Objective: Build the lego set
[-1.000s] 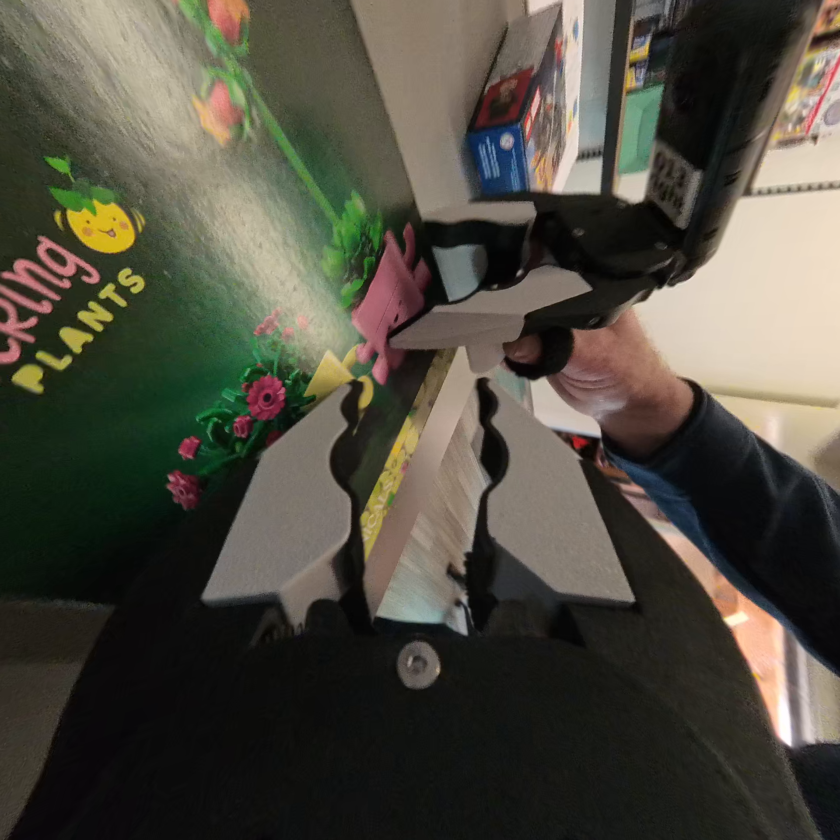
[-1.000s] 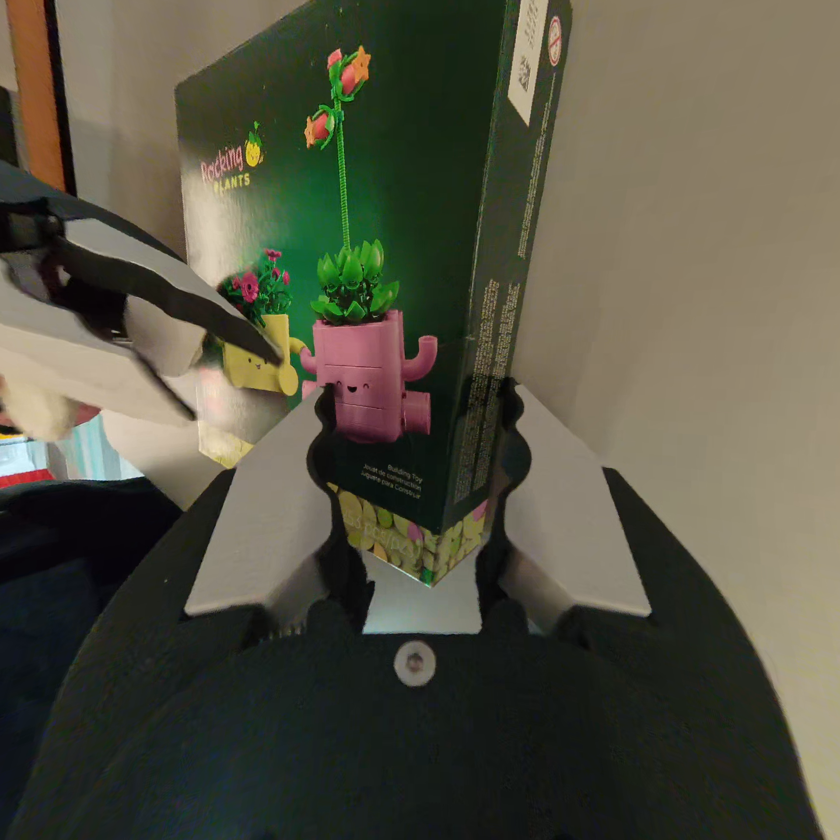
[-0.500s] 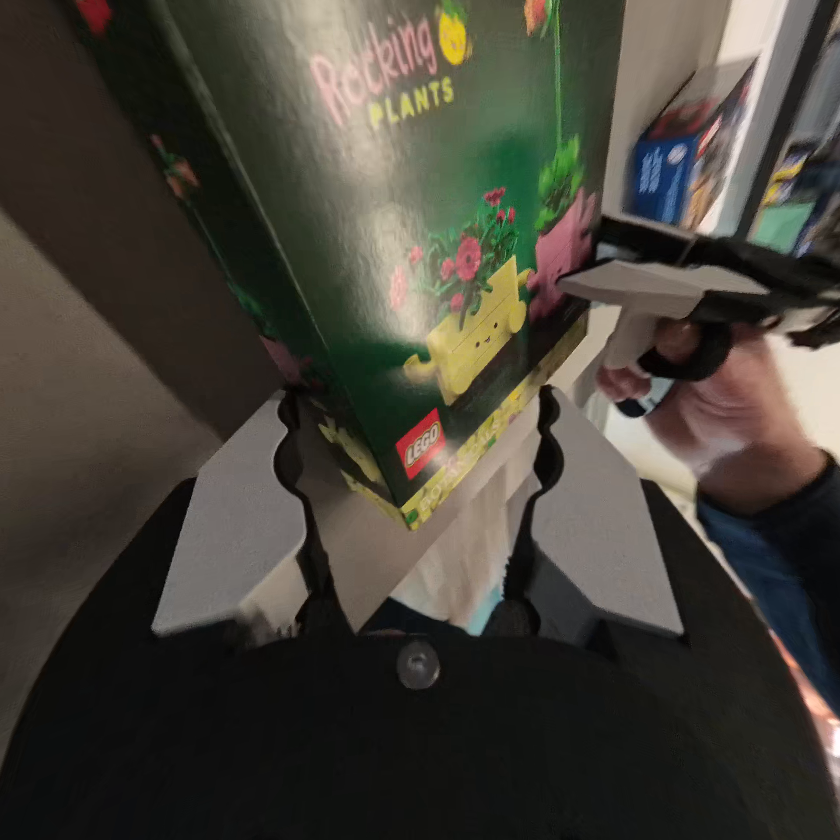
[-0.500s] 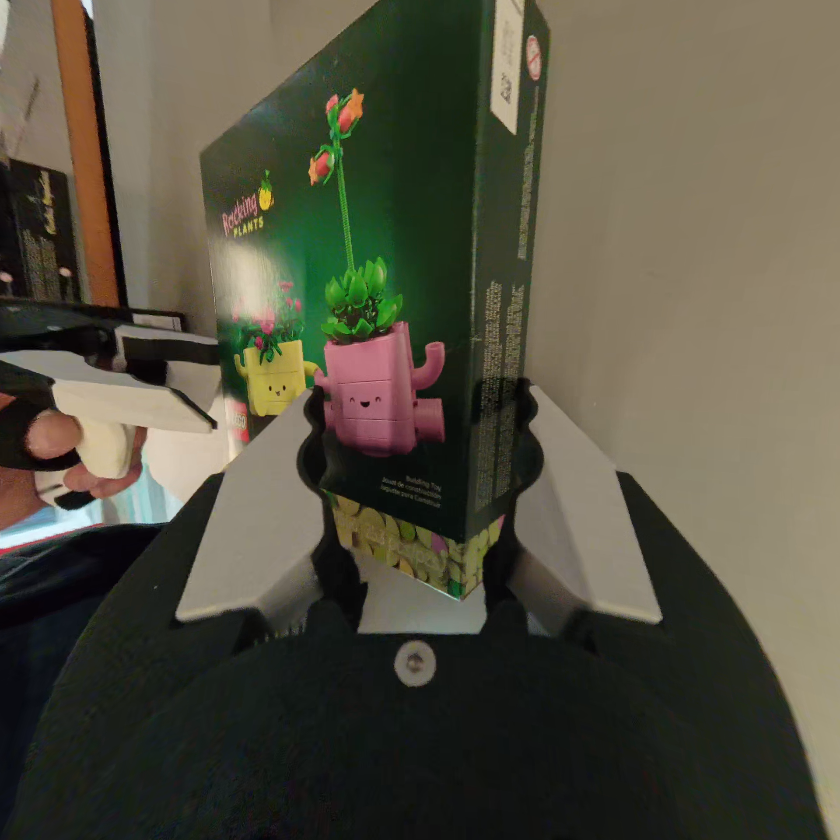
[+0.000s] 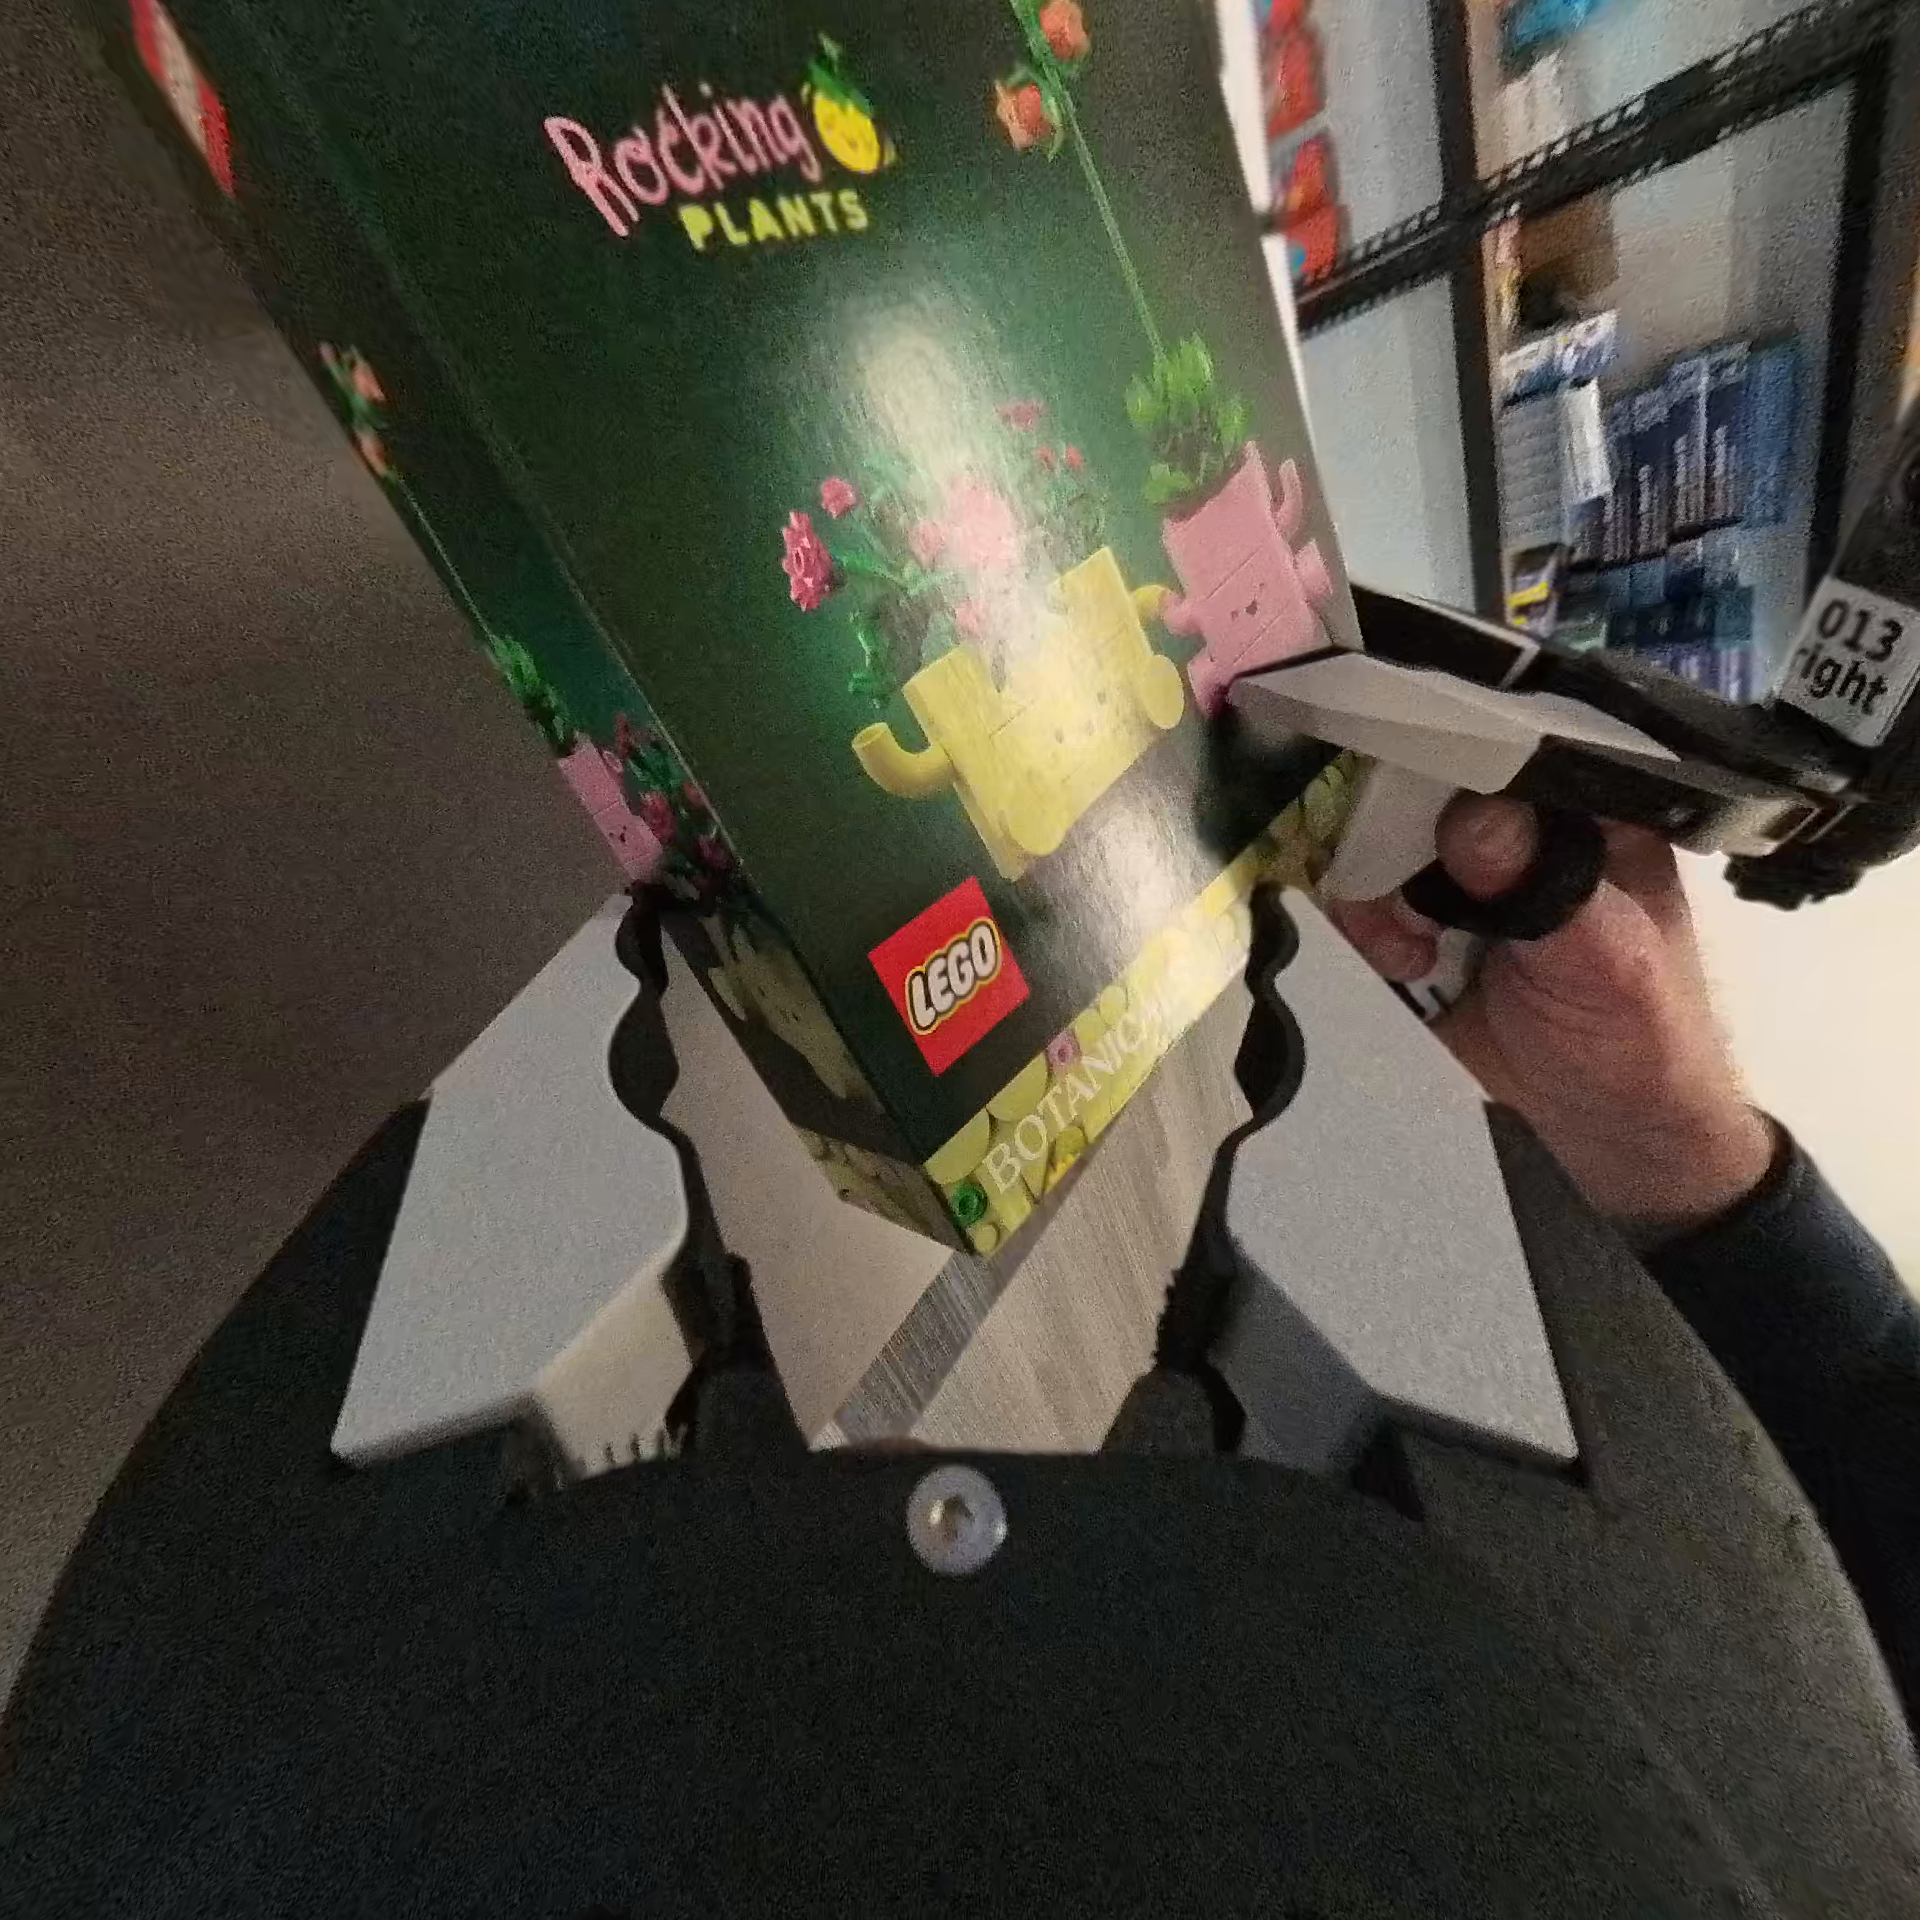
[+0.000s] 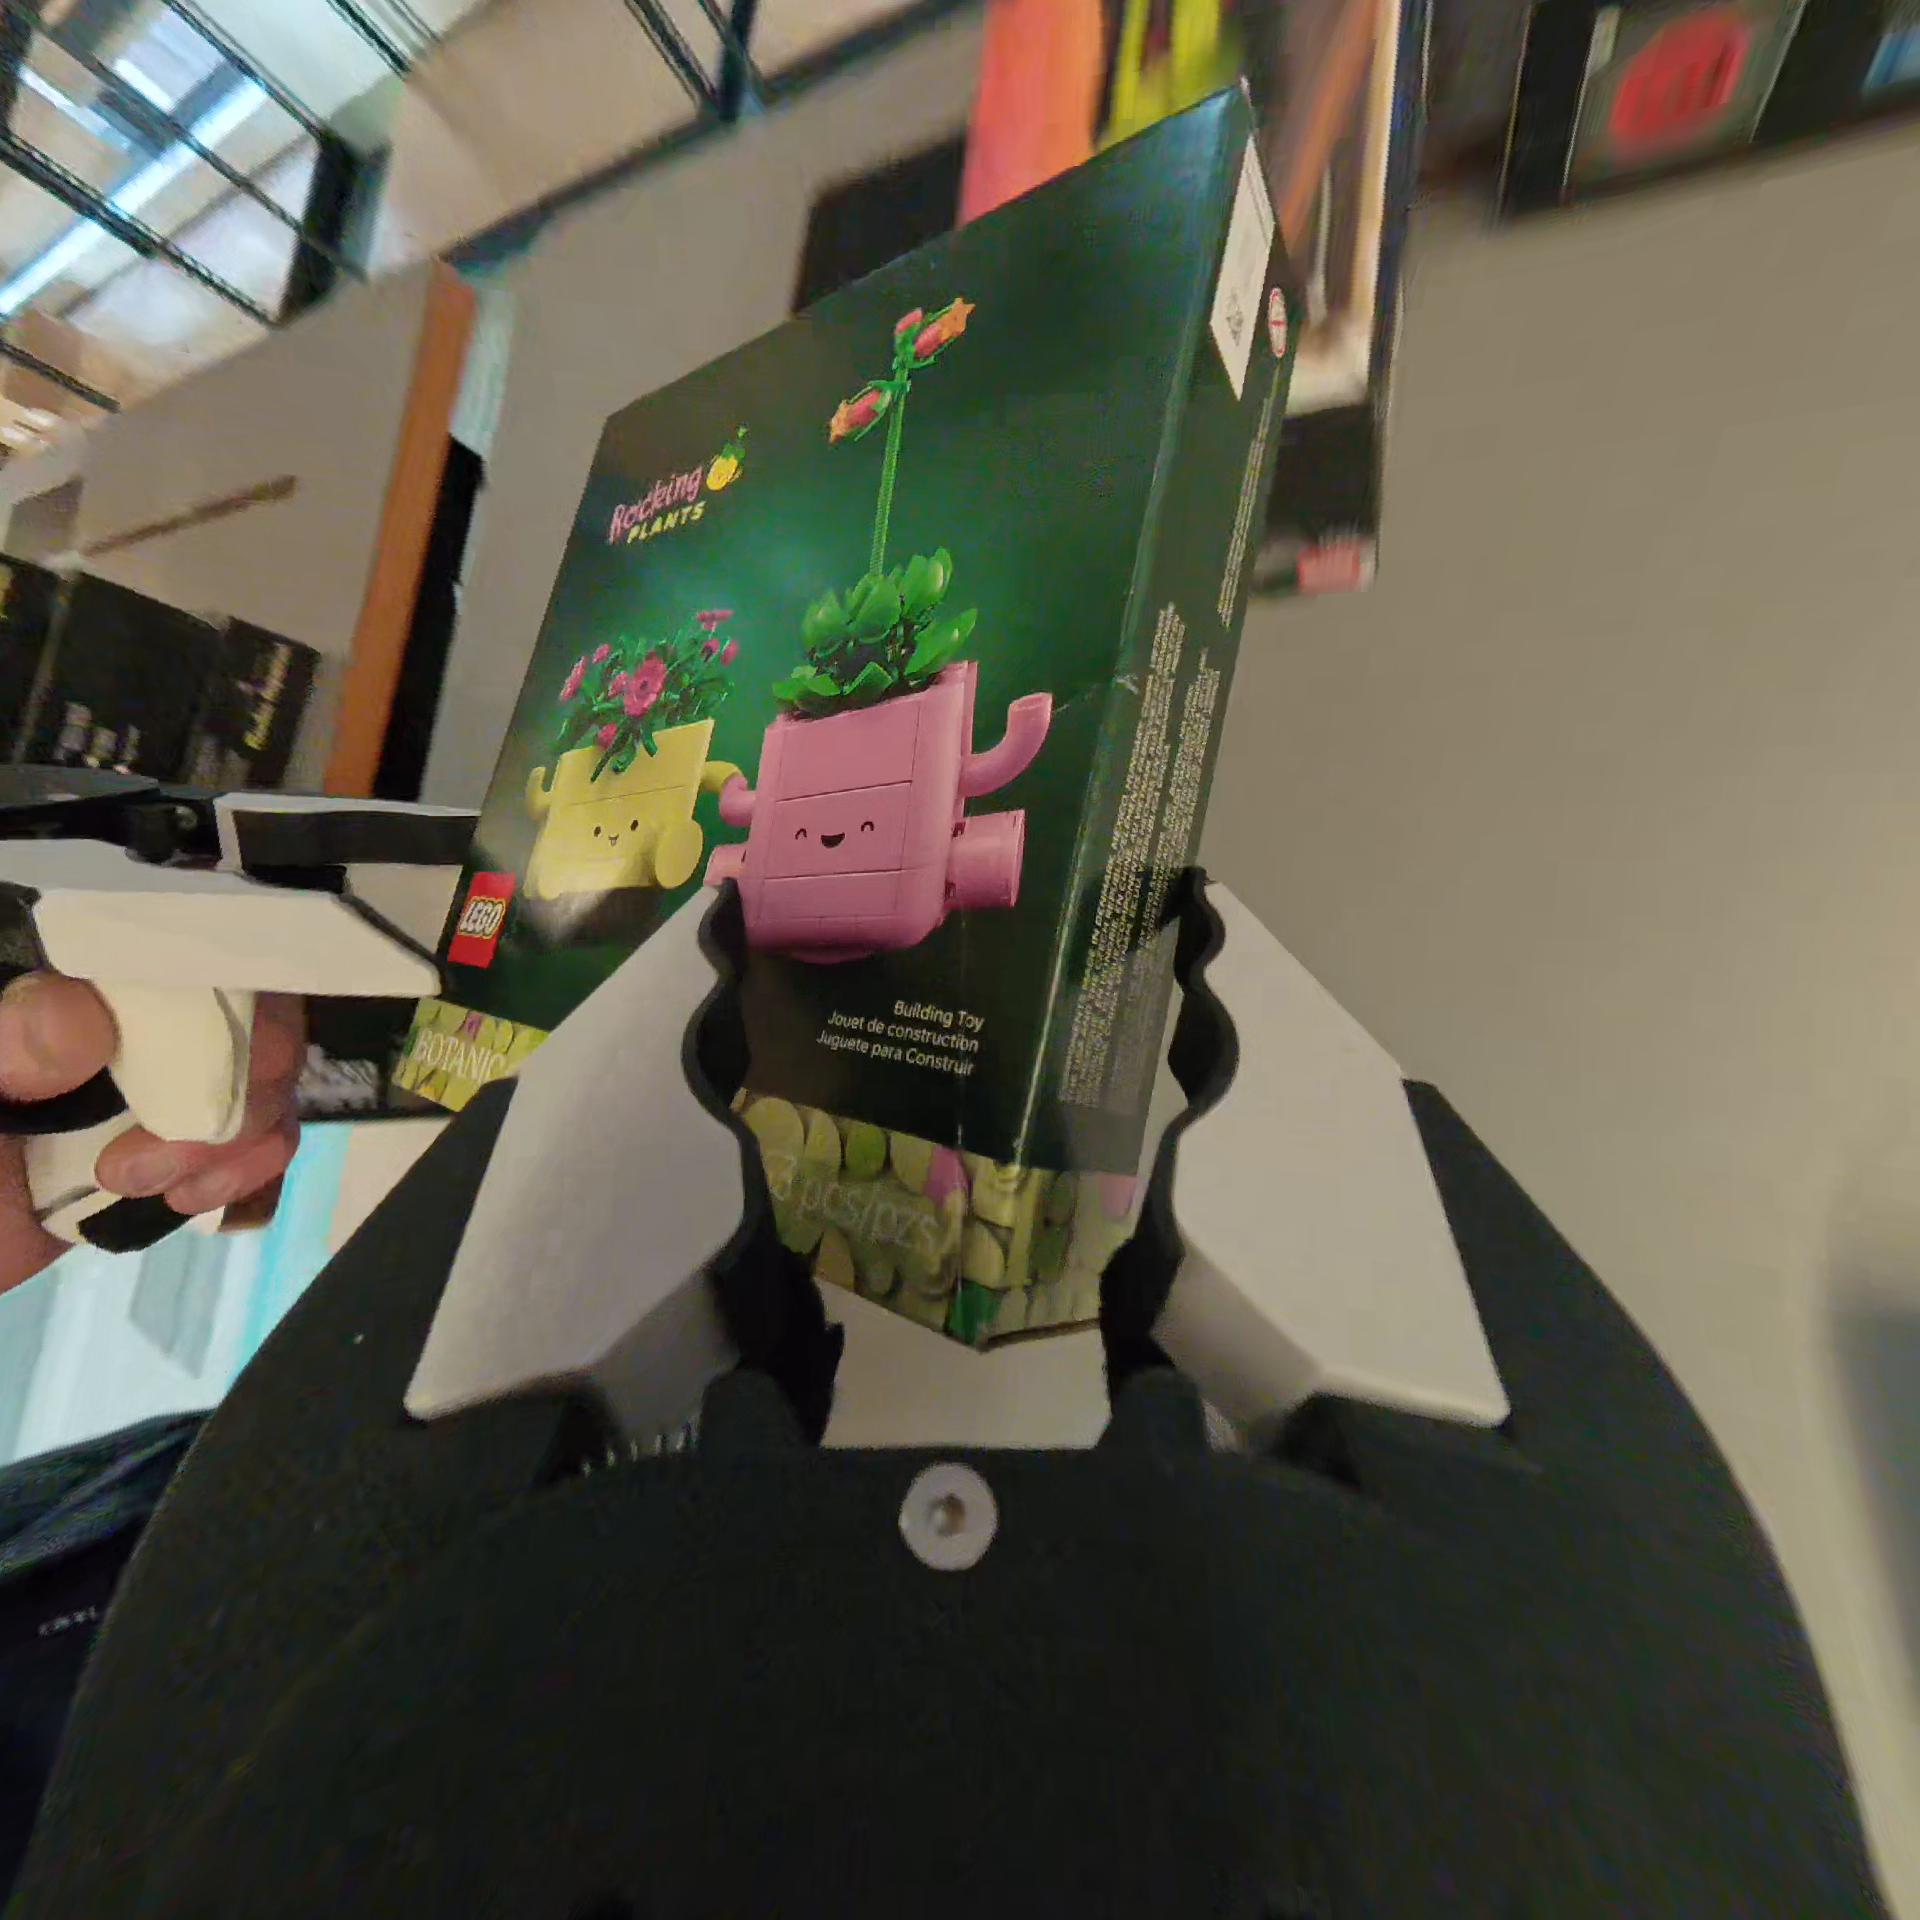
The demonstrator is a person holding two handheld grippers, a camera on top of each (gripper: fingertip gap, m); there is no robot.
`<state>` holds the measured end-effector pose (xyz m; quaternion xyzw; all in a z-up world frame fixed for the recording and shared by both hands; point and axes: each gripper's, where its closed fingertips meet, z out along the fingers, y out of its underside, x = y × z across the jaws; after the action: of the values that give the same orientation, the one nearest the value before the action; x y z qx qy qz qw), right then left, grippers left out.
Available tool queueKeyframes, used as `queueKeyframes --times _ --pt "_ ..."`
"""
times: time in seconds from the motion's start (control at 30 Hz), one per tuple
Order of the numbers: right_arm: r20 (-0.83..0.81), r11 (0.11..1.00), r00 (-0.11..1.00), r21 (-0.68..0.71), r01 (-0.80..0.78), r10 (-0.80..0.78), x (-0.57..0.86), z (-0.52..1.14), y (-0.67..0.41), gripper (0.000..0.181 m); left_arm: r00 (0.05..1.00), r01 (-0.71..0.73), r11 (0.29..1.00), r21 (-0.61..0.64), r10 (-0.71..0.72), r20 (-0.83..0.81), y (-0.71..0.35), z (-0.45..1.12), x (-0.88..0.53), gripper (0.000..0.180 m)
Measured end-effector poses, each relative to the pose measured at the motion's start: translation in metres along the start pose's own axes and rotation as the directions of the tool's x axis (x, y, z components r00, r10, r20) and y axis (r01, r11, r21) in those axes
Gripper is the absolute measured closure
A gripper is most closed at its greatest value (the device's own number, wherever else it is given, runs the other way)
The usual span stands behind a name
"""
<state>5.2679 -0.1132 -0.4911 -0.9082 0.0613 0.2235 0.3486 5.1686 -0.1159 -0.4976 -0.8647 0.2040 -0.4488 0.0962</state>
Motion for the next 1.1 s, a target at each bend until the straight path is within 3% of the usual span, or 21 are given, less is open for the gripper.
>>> queueKeyframes --times 0.13,0.3,0.57,0.73,0.9,1.0,1.1 --pt "0.001 0.984 0.993 0.132 0.115 -0.117 -0.059 -0.025 -0.079 0.098 0.997 -0.078 0.985 0.155 0.08 -0.007 -0.06 -0.066 0.034 0.07" --pt "0.048 0.939 0.96 0.227 0.259 -0.276 -0.162 -0.026 -0.158 0.099 0.995 -0.088 0.908 0.41 0.103 -0.012 -0.124 -0.182 0.044 0.075" --pt "0.149 0.842 0.861 0.34 0.418 -0.487 -0.375 0.015 -0.212 0.099 0.984 -0.177 0.763 0.622 0.114 0.14 -0.151 -0.39 -0.001 0.075" --pt "0.246 0.821 0.803 0.355 0.447 -0.543 -0.511 0.05 -0.186 0.104 0.965 -0.218 0.701 0.679 0.05 0.258 -0.12 -0.521 -0.054 0.076" --pt "0.369 0.836 0.751 0.28 0.472 -0.547 -0.626 0.093 -0.122 0.106 0.927 -0.24 0.661 0.711 -0.062 0.37 -0.077 -0.642 -0.115 0.079" --pt "0.46 0.855 0.725 0.188 0.484 -0.512 -0.677 0.125 -0.072 0.104 0.896 -0.24 0.668 0.705 -0.128 0.426 -0.052 -0.698 -0.151 0.079" --pt "0.513 0.879 0.729 0.123 0.461 -0.453 -0.711 0.157 -0.032 0.106 0.877 -0.205 0.72 0.663 -0.165 0.45 -0.029 -0.729 -0.191 0.08"
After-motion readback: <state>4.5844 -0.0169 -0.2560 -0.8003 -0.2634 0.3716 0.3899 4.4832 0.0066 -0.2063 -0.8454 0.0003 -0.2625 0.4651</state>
